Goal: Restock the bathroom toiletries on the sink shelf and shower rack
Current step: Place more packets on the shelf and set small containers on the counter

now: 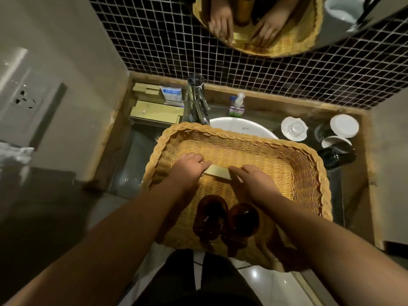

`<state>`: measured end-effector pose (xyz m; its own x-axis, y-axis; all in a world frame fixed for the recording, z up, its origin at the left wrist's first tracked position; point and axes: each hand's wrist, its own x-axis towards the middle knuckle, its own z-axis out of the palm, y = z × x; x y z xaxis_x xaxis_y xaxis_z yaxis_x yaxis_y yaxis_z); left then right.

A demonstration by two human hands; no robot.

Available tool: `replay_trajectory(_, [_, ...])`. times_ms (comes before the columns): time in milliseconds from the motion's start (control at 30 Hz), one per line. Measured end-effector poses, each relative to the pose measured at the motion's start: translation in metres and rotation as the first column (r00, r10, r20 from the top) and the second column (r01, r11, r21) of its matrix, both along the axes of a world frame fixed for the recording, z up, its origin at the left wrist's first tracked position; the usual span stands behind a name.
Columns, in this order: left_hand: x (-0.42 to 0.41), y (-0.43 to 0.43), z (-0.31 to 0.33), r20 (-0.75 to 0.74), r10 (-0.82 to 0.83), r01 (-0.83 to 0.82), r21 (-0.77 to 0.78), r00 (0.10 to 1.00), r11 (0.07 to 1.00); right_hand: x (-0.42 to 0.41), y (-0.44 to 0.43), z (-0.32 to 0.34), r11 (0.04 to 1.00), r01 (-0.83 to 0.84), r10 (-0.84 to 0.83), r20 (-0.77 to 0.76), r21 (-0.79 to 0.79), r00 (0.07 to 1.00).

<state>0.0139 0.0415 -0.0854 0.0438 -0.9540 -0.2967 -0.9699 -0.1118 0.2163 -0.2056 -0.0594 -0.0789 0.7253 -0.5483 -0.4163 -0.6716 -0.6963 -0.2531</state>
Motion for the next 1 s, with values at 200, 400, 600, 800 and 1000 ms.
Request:
replay_trajectory(200, [0.02,-0.02,0.042,0.08,-0.037,0.042,-0.07,0.996,0.997,0.006,-0.017,0.033,0.978,-0.11,0.134,0.132,-0.175,0.982])
replay_trajectory(400, [0.06,-0.024,0.093,0.198,-0.065,0.102,-0.182,0.978,0.978,0.045,-0.037,0.069,0.95,-0.139,0.208,0.236,-0.278,0.949])
replay_trajectory(600, [0.11,-0.026,0.13,0.282,0.015,0.041,-0.192,0.959,0.981,0.107,-0.043,0.101,0.923,-0.177,0.267,0.238,-0.341,0.934])
replay_trajectory(800, [0.155,-0.025,0.13,0.323,0.166,-0.099,-0.214,0.932,0.972,0.169,-0.042,0.103,0.941,-0.166,0.245,0.255,-0.294,0.935])
replay_trajectory(1000, [0.193,-0.034,0.095,0.295,0.242,-0.196,-0.177,0.924,0.965,0.233,-0.039,0.079,0.973,-0.134,0.172,0.205,-0.189,0.963])
